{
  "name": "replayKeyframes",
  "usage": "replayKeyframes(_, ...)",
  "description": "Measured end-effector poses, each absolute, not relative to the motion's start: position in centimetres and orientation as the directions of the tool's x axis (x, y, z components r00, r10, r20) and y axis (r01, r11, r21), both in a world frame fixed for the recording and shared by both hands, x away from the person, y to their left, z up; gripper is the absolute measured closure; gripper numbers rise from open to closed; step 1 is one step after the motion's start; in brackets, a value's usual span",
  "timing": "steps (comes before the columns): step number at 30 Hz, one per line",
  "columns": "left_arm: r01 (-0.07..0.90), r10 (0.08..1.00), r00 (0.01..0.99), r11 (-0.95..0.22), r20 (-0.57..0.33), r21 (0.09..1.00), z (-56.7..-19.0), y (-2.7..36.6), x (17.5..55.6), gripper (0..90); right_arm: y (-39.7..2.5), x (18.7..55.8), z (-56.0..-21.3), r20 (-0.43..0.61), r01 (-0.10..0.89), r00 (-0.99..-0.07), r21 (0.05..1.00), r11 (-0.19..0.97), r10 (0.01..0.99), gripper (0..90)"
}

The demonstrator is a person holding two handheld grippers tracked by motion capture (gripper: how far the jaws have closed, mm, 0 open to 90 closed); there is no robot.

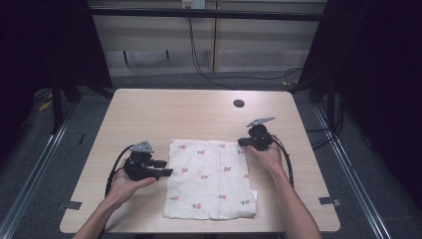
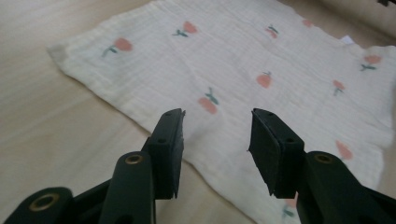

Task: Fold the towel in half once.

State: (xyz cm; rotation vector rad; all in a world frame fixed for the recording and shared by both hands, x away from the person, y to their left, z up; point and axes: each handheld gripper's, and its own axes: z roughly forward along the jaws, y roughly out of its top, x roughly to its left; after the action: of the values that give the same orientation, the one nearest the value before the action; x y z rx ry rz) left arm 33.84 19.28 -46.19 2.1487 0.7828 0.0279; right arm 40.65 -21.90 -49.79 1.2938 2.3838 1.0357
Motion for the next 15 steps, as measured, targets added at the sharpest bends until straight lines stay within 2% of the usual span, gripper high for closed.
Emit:
replayKeyframes(8, 0.591, 0.616, 0.737, -0.387, -0.278, 0.708, -47.6, 20.0, 38.7, 58.9, -21.5, 40.1, -48.8, 0.137, 0.616, -0.597, 0.710, 0.342, 0.790, 86.7)
replayKeyframes(15, 0.612, 0.638, 0.724, -0.419, -0.262, 0.670, -48.8, 19.4, 41.4, 60.2, -21.8, 39.9, -48.8, 0.162, 0.614, -0.599, 0.721, 0.321, 0.784, 86.7)
